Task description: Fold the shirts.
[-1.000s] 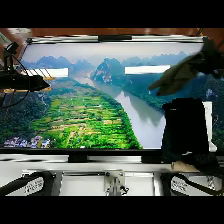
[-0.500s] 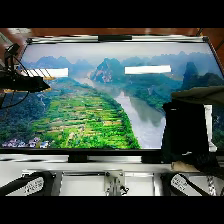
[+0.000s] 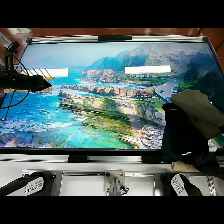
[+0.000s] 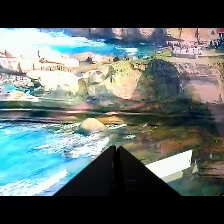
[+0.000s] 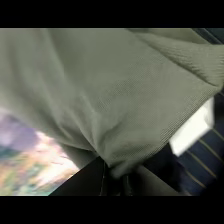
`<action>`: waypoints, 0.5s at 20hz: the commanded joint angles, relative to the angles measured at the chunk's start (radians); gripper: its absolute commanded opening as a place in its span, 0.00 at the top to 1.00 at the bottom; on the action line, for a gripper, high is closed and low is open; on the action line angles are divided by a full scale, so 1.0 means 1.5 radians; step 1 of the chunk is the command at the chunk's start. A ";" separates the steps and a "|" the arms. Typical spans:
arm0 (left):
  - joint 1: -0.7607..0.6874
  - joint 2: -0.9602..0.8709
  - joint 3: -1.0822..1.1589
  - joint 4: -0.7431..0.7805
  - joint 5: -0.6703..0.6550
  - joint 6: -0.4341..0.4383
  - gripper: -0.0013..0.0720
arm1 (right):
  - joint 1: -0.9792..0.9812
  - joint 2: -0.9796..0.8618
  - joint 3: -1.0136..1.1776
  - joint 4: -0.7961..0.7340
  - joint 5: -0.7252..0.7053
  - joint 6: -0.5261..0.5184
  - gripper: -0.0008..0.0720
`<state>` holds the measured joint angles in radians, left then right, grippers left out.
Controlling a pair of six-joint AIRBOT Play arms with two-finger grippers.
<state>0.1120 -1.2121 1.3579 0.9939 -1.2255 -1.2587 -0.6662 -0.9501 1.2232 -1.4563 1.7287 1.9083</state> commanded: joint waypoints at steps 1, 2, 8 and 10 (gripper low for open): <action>-0.001 0.003 0.000 -0.005 0.001 0.007 0.94 | -0.001 0.057 -0.120 -0.053 0.090 0.043 0.89; -0.001 0.003 0.000 -0.005 0.002 0.007 0.94 | -0.001 0.058 -0.135 -0.046 0.091 0.048 0.89; -0.001 0.002 0.000 -0.005 0.007 0.007 0.94 | -0.001 0.058 -0.166 -0.084 0.092 0.034 0.36; 0.000 0.002 0.000 -0.005 0.008 0.011 0.94 | -0.001 0.060 -0.163 -0.080 0.093 -0.021 0.18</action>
<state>0.1120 -1.2087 1.3579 0.9863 -1.2163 -1.2469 -0.6674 -0.8654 0.9894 -1.5658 1.7409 1.9438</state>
